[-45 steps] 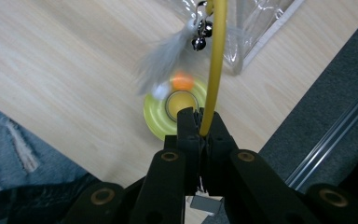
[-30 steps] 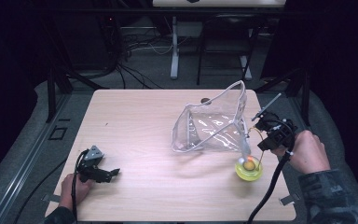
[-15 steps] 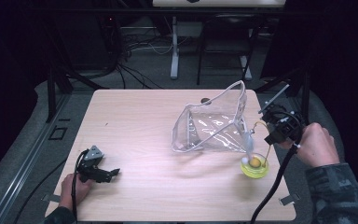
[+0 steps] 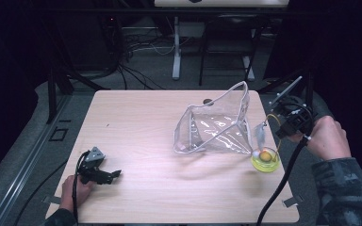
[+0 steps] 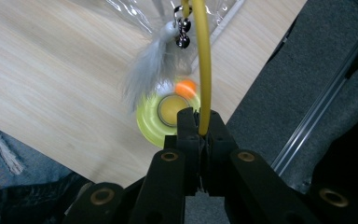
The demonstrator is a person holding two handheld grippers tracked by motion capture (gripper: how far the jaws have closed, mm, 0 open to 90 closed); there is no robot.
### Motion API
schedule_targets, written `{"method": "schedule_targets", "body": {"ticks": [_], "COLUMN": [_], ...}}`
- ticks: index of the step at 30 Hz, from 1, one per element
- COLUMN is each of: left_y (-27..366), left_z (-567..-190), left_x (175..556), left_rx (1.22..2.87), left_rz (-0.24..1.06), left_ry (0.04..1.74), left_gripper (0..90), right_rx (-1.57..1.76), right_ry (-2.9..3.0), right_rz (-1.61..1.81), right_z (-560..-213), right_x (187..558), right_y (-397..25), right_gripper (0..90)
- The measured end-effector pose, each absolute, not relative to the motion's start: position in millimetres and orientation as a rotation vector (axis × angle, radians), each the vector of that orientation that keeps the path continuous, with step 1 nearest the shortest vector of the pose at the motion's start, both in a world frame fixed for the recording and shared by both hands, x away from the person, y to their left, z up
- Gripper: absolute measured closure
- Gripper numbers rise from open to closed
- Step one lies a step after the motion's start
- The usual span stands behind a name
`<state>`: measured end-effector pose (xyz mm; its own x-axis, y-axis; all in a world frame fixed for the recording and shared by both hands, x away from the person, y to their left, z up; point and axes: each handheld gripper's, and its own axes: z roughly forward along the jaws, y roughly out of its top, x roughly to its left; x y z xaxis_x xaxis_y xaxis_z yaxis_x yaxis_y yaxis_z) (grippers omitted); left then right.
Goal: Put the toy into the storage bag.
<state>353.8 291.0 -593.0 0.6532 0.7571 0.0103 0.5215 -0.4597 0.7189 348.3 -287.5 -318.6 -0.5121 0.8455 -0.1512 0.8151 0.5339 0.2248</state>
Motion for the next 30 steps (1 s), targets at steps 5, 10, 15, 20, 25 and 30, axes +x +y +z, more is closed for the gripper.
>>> {"method": "schedule_targets", "body": {"ticks": [5,10,15,20,25,30], "left_y": [291.0,291.8,291.6,291.7,291.7,291.7], "left_z": [-593.1,-592.2,-592.2,-592.2,-592.2,-592.2], "left_x": [353.8,354.2,354.0,354.0,354.0,354.0], "left_rx": [2.167,2.180,2.178,2.177,2.177,2.177], "left_rz": [0.431,0.423,0.421,0.422,0.422,0.422], "left_ry": [0.987,0.978,0.982,0.981,0.981,0.981], "left_gripper": [0.3,0.3,0.3,0.3,0.3,0.3], "right_rx": [1.421,1.433,1.430,1.452,1.470,1.473], "right_ry": [2.513,2.494,2.456,2.438,2.432,2.416], "right_rz": [0.175,0.160,0.141,0.136,0.137,0.120], "right_z": [-312.8,-306.8,-299.0,-290.6,-284.6,-278.4], "right_x": [355.3,362.2,371.3,382.2,393.0,401.3], "right_y": [-295.5,-300.6,-301.5,-302.6,-302.2,-300.1], "right_gripper": [87.3,87.3,87.4,87.3,87.3,87.2]}}
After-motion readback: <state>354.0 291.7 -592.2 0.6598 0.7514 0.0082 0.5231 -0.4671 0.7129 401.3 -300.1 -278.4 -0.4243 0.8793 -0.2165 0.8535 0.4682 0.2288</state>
